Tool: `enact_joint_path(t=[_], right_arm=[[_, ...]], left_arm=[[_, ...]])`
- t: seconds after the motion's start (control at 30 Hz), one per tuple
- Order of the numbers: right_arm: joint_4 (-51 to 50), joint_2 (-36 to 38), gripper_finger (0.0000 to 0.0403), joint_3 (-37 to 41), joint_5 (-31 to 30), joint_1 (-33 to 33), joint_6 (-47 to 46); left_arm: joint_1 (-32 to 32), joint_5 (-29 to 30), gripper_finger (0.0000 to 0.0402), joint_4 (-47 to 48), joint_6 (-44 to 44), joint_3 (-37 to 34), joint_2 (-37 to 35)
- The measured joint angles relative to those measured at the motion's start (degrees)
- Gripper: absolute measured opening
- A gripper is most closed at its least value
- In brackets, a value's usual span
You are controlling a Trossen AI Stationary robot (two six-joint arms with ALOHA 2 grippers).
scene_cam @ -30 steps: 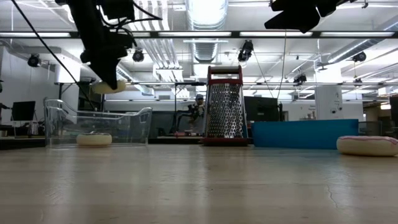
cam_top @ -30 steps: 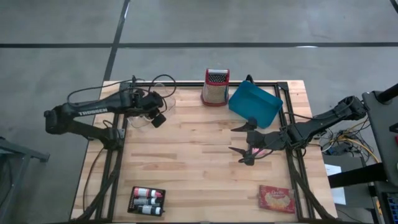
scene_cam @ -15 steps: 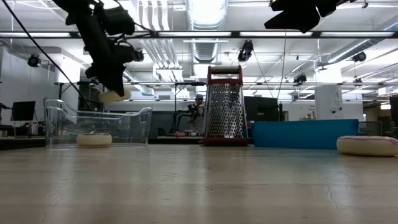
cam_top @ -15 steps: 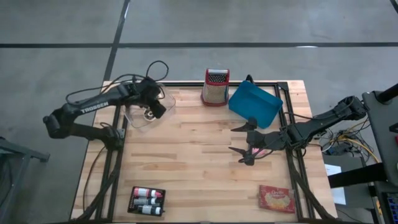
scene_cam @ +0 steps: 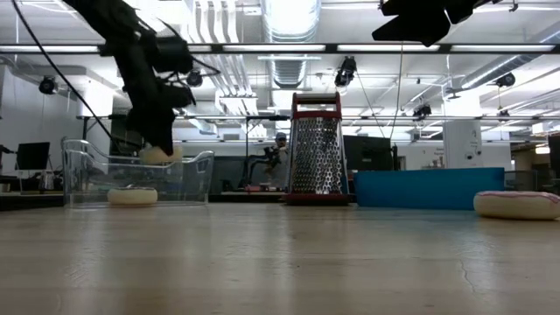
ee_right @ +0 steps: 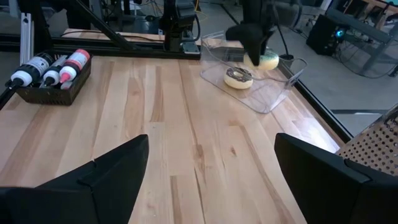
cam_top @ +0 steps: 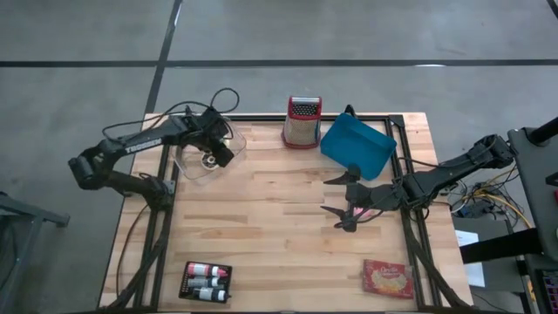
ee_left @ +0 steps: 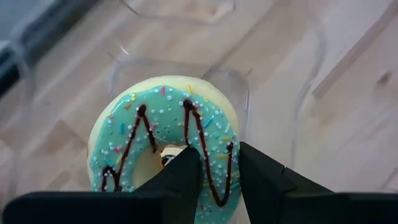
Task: Pick & Place Food Item
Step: Put the green donut into the transparent bin
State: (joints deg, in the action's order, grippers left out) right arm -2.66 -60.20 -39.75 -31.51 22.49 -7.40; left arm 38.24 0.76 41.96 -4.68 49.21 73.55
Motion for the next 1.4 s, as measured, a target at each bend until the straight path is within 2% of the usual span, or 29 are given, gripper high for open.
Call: enact_joint_path(t=[0.33, 0.47, 0.57, 1.4], right_arm=[[0.0, 0.0, 0.0345, 0.0, 0.0, 0.0, 0.1], [0.0, 0.0, 0.0341, 0.0, 0.0, 0.0, 0.0], [0.0, 0.0, 0.0341, 0.0, 0.0, 0.0, 0.0], [0.0, 0.0, 0.0348, 0.0, 0.0, 0.0, 0.0]], left_arm=[[0.3, -0.2, 0.0103, 2.1, 1.6, 5.7, 13.8], [0.4, -0.2, 0.0103, 2.1, 2.3, 6.7, 17.9], [0.4, -0.2, 0.0103, 1.4, -0.4, 6.7, 19.7], [0.4, 0.1, 0.0104, 1.3, -1.3, 6.6, 20.3]])
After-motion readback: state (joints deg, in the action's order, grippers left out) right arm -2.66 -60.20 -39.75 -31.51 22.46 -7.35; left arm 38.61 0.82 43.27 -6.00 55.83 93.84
